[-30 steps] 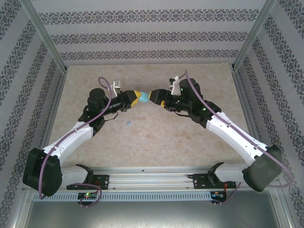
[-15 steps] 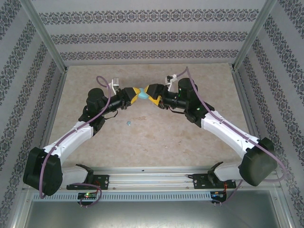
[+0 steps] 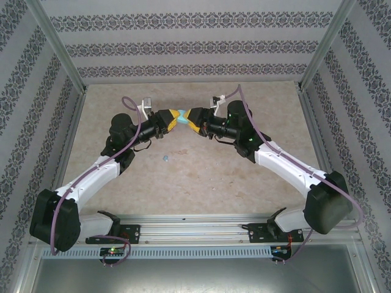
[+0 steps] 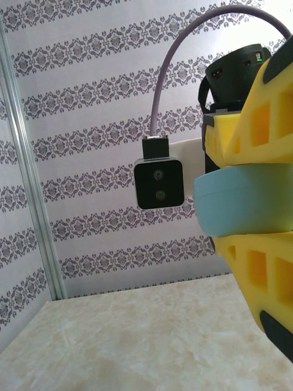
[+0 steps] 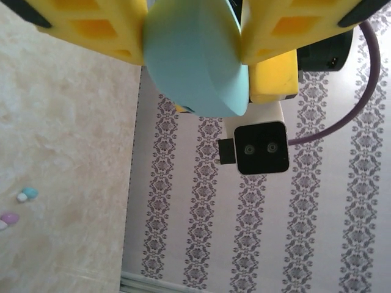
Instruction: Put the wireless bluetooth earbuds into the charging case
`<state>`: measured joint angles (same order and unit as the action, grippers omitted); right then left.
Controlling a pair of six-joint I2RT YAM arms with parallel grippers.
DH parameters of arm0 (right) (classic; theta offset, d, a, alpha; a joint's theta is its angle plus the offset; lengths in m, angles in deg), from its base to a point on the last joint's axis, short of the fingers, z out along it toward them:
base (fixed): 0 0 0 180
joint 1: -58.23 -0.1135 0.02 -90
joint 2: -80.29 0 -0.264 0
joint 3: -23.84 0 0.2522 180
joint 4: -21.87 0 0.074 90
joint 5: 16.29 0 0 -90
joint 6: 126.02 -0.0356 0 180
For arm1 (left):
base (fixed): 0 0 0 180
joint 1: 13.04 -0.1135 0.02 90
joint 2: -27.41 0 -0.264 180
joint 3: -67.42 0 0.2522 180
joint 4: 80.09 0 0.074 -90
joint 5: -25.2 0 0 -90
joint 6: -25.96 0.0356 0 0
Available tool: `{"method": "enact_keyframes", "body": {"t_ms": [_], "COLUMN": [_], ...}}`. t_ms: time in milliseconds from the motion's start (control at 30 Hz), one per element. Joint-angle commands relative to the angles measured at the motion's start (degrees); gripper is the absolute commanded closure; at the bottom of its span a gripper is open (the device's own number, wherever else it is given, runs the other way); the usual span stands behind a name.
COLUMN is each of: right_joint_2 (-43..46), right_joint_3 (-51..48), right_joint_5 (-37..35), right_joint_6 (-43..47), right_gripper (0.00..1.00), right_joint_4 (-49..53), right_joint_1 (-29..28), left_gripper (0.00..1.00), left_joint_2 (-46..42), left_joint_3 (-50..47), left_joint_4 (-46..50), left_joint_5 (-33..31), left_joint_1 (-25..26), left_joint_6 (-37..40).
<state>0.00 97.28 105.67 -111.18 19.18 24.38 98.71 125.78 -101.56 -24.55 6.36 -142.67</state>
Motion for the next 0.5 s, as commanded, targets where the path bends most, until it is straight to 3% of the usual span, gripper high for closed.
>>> {"method": "enact_keyframes", "body": {"t_ms": [0,167,300,467], "right_joint_2": [-1.6,-1.6,-0.6,1.7], "right_joint_3": [0.0,-0.3,-0.5,0.3], "right_joint_5": [3.0,3.7,4.7,11.0], "right_joint_6": [-2.4,-3.1,-2.9,0.7], "right_gripper": [0.7,0.8,0.83,0.83], "right_joint_4": [-5.1,-6.1,-5.3,1.8], "right_joint_1": [-0.3,-0.5,0.3,2.9], "left_gripper": [0.84,0.81,0.63,0.39], "left_joint_2": [-0.6,-1.5,-3.7,-9.5], "left_joint_3": [0.0,0.2,1.5,3.9], "left_joint_4": [-2.4,0.7,5.6,19.0], "left_joint_5": [1.0,1.1,3.2,5.5], "left_joint_1": [-0.1,-0.3,-1.9,-5.6], "left_joint_6": [0.1,3.5,12.2,25.2]}}
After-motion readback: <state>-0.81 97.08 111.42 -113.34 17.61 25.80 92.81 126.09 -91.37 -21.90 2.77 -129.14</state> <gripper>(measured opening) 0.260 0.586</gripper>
